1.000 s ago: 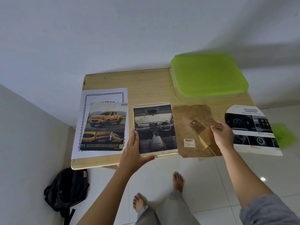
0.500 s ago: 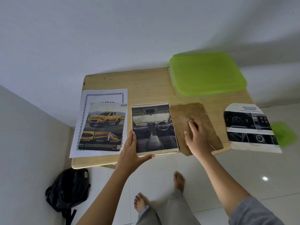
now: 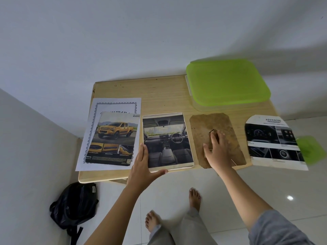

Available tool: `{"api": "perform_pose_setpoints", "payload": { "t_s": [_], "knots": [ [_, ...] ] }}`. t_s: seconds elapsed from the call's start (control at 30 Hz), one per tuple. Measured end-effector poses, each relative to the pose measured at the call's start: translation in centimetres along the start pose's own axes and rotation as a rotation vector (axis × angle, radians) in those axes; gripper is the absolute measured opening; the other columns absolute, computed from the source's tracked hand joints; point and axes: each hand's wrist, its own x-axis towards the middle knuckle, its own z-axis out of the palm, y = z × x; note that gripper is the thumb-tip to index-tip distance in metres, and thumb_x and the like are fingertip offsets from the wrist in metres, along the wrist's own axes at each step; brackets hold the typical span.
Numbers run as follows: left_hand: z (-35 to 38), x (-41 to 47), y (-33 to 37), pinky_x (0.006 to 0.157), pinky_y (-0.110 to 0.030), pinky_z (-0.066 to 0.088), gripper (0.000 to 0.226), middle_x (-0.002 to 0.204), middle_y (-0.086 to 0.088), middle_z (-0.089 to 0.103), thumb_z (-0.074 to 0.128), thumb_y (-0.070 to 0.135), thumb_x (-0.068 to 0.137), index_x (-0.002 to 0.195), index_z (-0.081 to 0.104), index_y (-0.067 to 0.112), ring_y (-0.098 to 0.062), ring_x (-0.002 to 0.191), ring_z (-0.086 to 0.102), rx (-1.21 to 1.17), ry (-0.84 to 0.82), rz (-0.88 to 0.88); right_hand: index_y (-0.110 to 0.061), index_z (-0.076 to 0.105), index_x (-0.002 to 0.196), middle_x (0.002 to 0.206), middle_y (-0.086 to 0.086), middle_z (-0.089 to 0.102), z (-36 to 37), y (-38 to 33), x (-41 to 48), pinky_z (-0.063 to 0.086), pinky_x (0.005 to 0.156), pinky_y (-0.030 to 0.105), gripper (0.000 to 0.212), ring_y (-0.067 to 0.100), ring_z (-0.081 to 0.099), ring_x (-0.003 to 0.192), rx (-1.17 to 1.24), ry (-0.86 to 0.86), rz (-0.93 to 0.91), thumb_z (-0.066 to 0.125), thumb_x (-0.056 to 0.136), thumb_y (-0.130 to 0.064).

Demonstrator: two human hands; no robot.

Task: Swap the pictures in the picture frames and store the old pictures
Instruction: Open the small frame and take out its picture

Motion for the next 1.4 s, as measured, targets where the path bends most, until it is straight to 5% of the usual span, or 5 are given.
{"api": "perform_pose_setpoints", "payload": {
  "t_s": [0.27,0.57,0.93,1.07,1.4],
  "knots": [
    [0.2,0.0,-0.3,0.114,-0.042,0.02,0.123,0.156,0.005,-0.017,0.053,0.078,0.062,0.146,-0.016,0.02,-0.017,0.145,-0.001,-0.016,0.015,-0.004,-0.011,0.033,0.142,0.152,0.012,0.023,0.4,-1.9,0.0,0.006,0.115,0.045,0.056,0.029,0.012,0.143,0.013,-0.038,-0.043,0.05,0.092,-0.03],
    [0.2,-0.1,-0.1,0.114,-0.04,0.02,0.124,0.156,0.005,-0.018,0.055,0.077,0.063,0.147,-0.015,0.019,-0.017,0.145,-0.001,-0.019,0.031,0.006,-0.008,0.047,0.13,0.132,0.007,0.049,-0.2,-6.9,-4.9,0.037,0.101,0.023,0.037,0.019,0.044,0.123,0.368,0.033,-0.161,0.049,0.093,-0.015],
    [0.1,-0.3,-0.1,0.115,-0.038,0.019,0.122,0.156,0.002,-0.017,0.055,0.075,0.066,0.146,-0.015,0.016,-0.017,0.145,0.0,0.015,0.058,0.031,-0.015,0.009,0.148,0.157,-0.001,0.001,1.5,-9.6,-7.1,0.017,0.11,0.021,0.061,0.016,0.002,0.145,0.247,-0.148,-0.088,0.041,0.098,-0.026],
    [0.1,-0.3,-0.2,0.115,-0.037,0.018,0.121,0.156,0.0,-0.017,0.055,0.074,0.068,0.146,-0.016,0.015,-0.018,0.145,-0.001,0.02,0.057,0.042,-0.015,0.008,0.148,0.157,0.0,0.001,2.2,-10.0,-7.0,0.002,0.105,0.017,0.06,0.015,0.0,0.144,0.229,-0.16,-0.071,0.04,0.098,-0.026],
    [0.2,-0.2,-0.5,0.115,-0.033,0.014,0.121,0.156,0.0,-0.018,0.055,0.073,0.068,0.146,-0.016,0.014,-0.017,0.145,-0.002,-0.013,0.064,0.065,-0.011,0.021,0.145,0.156,0.003,0.012,2.5,-10.9,-7.2,0.012,0.114,0.027,0.059,0.019,0.007,0.144,0.339,-0.086,0.0,0.048,0.095,-0.022]
  ]
}}
